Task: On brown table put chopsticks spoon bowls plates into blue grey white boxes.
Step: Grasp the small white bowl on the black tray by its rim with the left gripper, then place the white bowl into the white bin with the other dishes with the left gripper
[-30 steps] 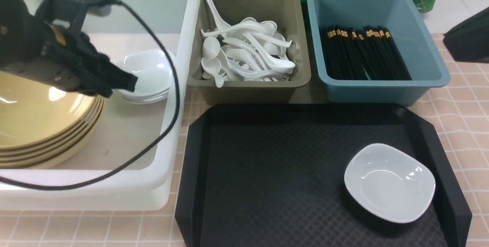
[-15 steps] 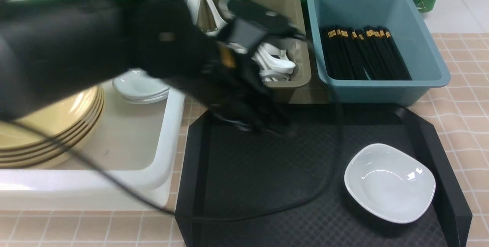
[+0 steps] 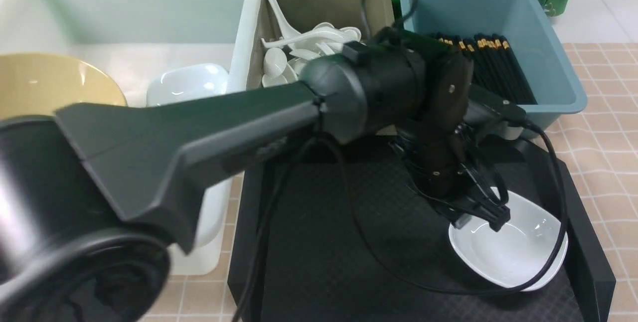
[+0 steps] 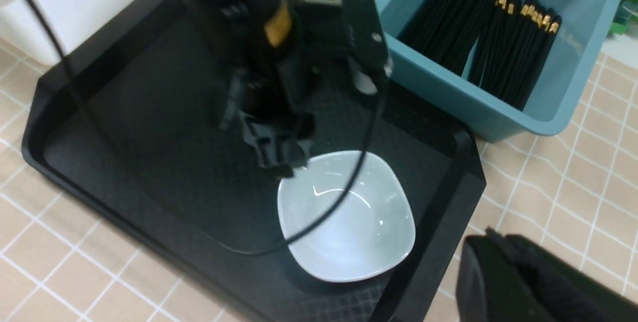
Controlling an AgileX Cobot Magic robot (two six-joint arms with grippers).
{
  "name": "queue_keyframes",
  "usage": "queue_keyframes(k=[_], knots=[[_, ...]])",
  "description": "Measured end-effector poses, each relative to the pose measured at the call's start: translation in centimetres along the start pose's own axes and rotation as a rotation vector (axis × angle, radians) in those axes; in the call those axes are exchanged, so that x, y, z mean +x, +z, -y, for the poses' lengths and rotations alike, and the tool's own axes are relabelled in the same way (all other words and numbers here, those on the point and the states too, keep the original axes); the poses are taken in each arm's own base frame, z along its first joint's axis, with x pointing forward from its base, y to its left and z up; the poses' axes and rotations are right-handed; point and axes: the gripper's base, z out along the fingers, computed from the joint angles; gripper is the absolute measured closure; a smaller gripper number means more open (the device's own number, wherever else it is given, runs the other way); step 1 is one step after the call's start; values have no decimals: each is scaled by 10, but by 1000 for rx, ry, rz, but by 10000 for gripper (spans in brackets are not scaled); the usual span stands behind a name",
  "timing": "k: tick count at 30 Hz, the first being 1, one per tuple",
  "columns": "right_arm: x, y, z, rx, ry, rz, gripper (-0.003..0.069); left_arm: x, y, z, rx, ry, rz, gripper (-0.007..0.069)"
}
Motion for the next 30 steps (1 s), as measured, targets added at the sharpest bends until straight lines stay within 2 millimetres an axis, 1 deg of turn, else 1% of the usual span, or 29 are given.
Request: queue_keyframes(k=[4, 5, 6, 7, 8, 9, 10, 12, 13, 15, 16, 18, 20, 21, 22, 23, 26, 28, 29, 30], knots=[[0, 0, 0, 0, 3, 0, 601, -3, 15, -3, -2, -7, -1, 211], [0, 0, 0, 0, 3, 0, 601, -3, 16, -3, -2, -8, -1, 204], [0, 0, 0, 0, 4, 0, 601, -3, 22, -4, 1, -18, 5, 157], [0, 0, 0, 0, 3, 0, 601, -4, 26, -4, 7, -26, 13, 136], [0, 0, 0, 0, 3, 0, 601, -4, 26, -4, 9, -30, 14, 132], [0, 0, 0, 0, 3, 0, 600, -5, 32, -3, 25, -49, 29, 113], [0, 0, 0, 0, 3, 0, 599, -6, 35, -3, 34, -59, 38, 110], [0, 0, 0, 0, 3, 0, 597, -7, 45, -2, 58, -91, 59, 119], [0, 0, 0, 0, 3, 0, 597, -7, 45, -2, 60, -93, 60, 120], [0, 0, 0, 0, 3, 0, 596, -6, 55, -3, 68, -108, 50, 181], [0, 0, 0, 0, 3, 0, 595, -6, 56, -3, 68, -108, 53, 211], [0, 0, 0, 0, 3, 0, 594, -6, 57, -3, 72, -111, 49, 299], [0, 0, 0, 0, 3, 0, 594, -5, 57, -4, 73, -113, 43, 421], [0, 0, 0, 0, 3, 0, 594, -5, 57, -4, 73, -113, 43, 434], [0, 0, 0, 0, 2, 0, 594, -6, 56, -6, 82, -135, 45, 525], [0, 0, 0, 0, 1, 0, 594, -8, 51, -9, 88, -147, 56, 566], [0, 1, 0, 0, -12, -3, 594, -10, 34, -17, 88, -150, 65, 603], [-3, 5, -2, 2, -45, -19, 594, -12, 9, -34, 66, -146, 96, 620], [-3, 6, -2, 2, -49, -21, 594, -12, 7, -36, 63, -146, 101, 620], [-5, 11, -5, 3, -75, -41, 594, -13, -18, -54, 33, -155, 144, 620]])
